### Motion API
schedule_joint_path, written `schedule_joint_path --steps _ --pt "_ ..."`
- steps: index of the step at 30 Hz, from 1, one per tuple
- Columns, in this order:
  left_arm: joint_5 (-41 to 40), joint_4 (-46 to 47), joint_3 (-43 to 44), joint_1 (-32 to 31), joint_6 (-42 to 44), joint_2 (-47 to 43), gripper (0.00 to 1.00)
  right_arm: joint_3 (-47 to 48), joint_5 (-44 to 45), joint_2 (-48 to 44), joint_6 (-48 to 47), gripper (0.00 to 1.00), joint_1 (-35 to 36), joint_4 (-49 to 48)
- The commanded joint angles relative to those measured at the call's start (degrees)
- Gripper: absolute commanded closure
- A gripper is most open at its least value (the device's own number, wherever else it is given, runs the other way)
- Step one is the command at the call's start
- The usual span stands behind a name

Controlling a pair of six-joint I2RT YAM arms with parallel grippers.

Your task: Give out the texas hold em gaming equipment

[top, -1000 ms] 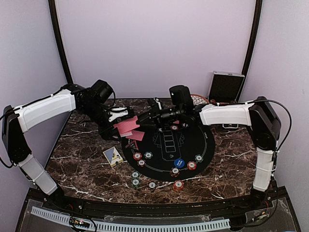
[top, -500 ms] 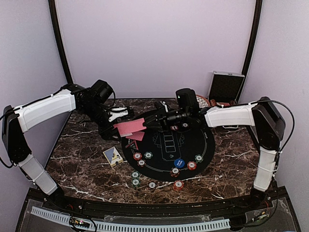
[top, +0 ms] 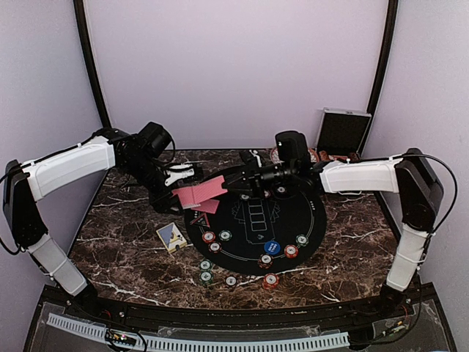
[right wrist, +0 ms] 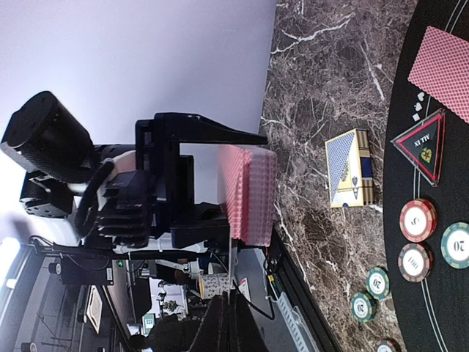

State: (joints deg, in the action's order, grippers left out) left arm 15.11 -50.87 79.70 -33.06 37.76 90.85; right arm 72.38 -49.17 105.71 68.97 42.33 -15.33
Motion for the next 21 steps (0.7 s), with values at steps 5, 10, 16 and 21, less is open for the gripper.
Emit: schedule_joint_path --steps 5,10,16,21 --pt "-0.07 0.19 -0.47 -0.14 0.65 -2.79 1.00 -4.56 -1.66 -4.95 2.03 1.00 -1.88 -5.41" --pt "0.02 -0.03 -0.22 -0.16 0.73 -2.85 1.00 -8.37 -3.19 -6.97 1.57 1.00 -3.06 -5.50" --pt "0.21 -0.42 0.16 -0.16 0.85 -2.61 1.00 -14.34 -4.68 -10.78 -7.55 1.00 -7.35 4.97" --pt "0.30 -0.76 0.57 -0.16 0.83 -2.54 1.00 -18.95 -4.84 -11.79 -19.39 1.00 -11.62 16.69"
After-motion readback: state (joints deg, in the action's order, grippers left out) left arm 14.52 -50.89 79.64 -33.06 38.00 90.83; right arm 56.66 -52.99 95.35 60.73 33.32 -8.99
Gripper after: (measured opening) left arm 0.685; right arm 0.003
